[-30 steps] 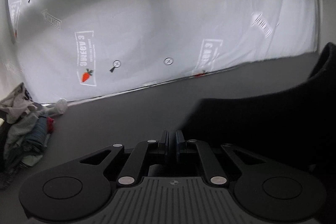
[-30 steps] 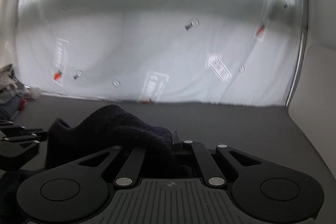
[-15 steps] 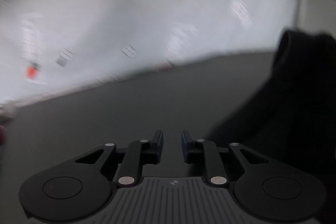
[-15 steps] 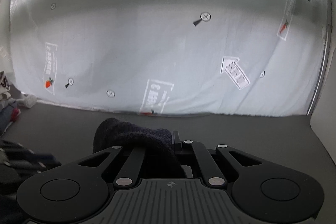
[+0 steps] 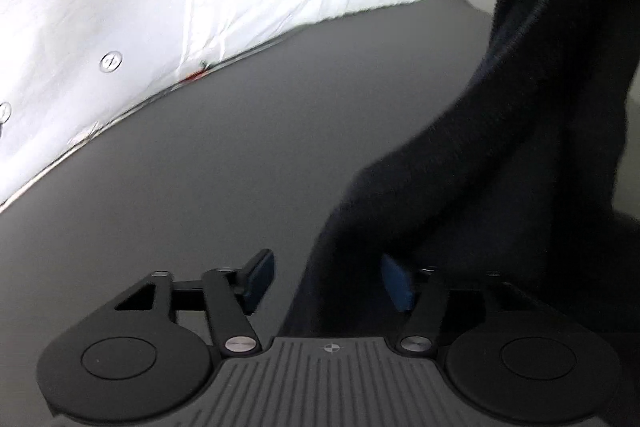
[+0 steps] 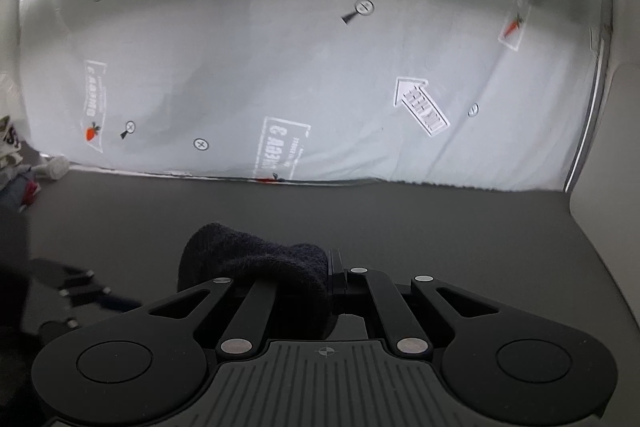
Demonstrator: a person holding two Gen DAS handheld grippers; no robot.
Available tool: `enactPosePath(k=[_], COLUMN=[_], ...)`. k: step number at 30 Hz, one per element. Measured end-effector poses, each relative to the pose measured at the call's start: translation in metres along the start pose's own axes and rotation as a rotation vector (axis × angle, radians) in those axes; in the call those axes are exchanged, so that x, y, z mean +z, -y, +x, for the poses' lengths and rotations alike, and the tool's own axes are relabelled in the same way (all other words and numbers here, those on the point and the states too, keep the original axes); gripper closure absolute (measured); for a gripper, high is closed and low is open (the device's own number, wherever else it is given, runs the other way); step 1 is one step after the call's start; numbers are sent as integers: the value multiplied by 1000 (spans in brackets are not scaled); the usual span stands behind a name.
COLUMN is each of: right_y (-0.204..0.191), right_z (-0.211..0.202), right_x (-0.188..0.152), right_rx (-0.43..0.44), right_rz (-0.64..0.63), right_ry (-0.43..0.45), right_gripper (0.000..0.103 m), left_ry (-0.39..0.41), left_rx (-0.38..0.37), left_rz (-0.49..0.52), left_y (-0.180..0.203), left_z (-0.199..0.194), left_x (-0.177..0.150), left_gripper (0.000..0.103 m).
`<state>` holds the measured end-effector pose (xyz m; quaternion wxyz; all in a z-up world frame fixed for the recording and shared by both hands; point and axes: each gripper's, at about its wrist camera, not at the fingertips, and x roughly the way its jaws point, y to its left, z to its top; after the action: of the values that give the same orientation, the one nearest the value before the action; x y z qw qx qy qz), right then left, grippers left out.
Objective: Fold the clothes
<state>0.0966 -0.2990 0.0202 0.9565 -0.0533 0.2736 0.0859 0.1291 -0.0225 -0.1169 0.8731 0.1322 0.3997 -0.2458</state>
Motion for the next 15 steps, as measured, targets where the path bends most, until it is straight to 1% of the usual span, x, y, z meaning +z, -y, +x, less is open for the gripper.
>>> enactPosePath(k=[1,3,5,9,10,11,13,15], right_y=[0,2,4,9,10,12,14,17], right_z=[-2,-4,-7,-16,-19,-22,-26,-32], right_x=[0,2,4,5,5,5,6,7], right_rx=[3,13,17,29,32,36,48,64], right_rz=[-2,-8,-23,-34,-32,-30,-23,-19], right_ry=[3,7,11,17,18,19,20,15], right_gripper=[97,97,97,97,97,97,97,97], left_ry=[-13,-41,-54,-84,-85,-84,-89,-97], left_rx=[-35,-125,-186,-267,-283,-298,-353,-370], left_rz=[-17,-48,-92,-197,-209,-212,-211,-206], left_y=[-2,-6,-12,-33,-37,-39,-45,-46], left_z=[4,9,12,11,9,7,2,4], left_x=[-1,-5,-10,-15,-17,-18,-20,-18], left_gripper=[28,28,27,26,26,26,24,23])
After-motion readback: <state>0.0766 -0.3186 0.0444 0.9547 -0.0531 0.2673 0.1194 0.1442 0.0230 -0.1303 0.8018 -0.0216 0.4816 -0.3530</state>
